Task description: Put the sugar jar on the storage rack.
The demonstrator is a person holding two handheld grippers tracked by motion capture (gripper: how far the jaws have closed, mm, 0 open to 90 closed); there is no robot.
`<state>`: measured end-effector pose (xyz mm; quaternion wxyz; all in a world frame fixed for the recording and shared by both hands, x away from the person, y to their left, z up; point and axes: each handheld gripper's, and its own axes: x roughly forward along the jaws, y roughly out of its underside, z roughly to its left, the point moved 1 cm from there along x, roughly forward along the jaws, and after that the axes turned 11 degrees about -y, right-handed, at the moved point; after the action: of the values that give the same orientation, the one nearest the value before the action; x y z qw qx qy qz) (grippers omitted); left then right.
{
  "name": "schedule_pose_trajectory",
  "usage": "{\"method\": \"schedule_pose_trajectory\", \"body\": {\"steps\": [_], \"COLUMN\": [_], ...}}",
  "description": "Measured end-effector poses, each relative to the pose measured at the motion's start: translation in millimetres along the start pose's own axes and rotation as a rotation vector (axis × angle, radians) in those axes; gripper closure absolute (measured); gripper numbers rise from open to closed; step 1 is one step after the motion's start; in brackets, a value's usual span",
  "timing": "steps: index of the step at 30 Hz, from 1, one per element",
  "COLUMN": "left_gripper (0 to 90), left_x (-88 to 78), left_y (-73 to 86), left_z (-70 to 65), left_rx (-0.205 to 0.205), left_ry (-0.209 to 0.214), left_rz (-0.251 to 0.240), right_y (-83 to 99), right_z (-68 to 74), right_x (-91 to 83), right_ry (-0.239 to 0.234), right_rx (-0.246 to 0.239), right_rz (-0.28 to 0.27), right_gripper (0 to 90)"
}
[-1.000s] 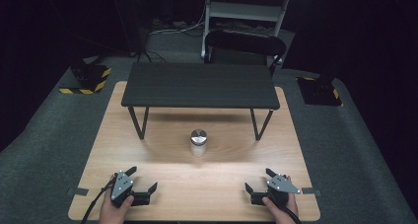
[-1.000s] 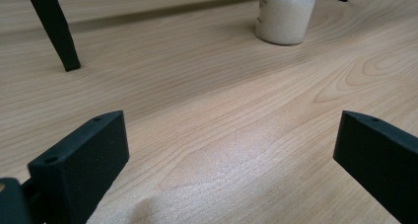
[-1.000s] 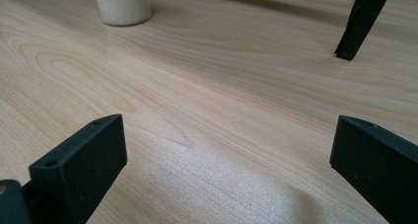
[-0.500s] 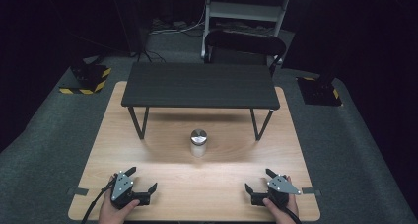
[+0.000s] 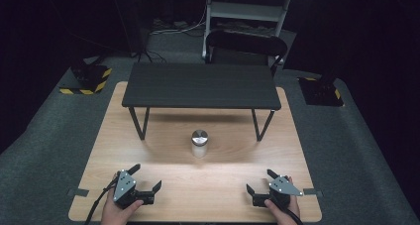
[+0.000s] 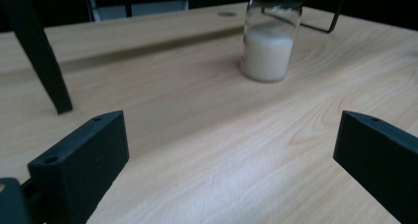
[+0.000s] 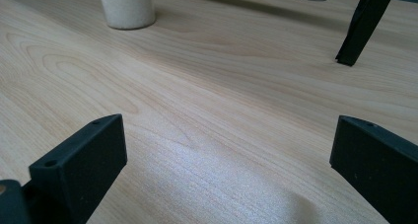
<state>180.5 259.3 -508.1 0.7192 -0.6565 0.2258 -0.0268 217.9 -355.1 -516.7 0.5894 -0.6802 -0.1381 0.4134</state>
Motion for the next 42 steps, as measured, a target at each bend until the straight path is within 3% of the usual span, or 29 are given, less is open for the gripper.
{"method": "schedule_pose_trajectory", "body": {"steps": [10, 20, 30, 42], "left_gripper": [0.5, 1.3, 1.8, 3.2], "left_x": [18.1, 47.1, 83.3, 134.5], "left_y": [-15.3, -26.7, -32.2, -29.3], "left_z": [-5.4, -12.5, -19.0, -36.1], "left_rx": [0.007, 0.011, 0.000, -0.012], "left_ry": [0.016, 0.050, 0.081, 0.118], "left_rz": [-0.032, -0.051, -0.053, -0.041], "right_y": [0.8, 0.9, 0.8, 2.1], "right_z": [0.8, 1.1, 1.6, 1.1], "right_x": [-0.3, -0.3, -0.2, -0.8], "right_ry": [0.003, 0.004, 0.005, 0.002], "right_rx": [-0.003, -0.004, -0.007, -0.011], "right_rz": [-0.004, -0.005, -0.004, -0.010], "right_gripper": [0.6, 0.6, 0.6, 0.6]}}
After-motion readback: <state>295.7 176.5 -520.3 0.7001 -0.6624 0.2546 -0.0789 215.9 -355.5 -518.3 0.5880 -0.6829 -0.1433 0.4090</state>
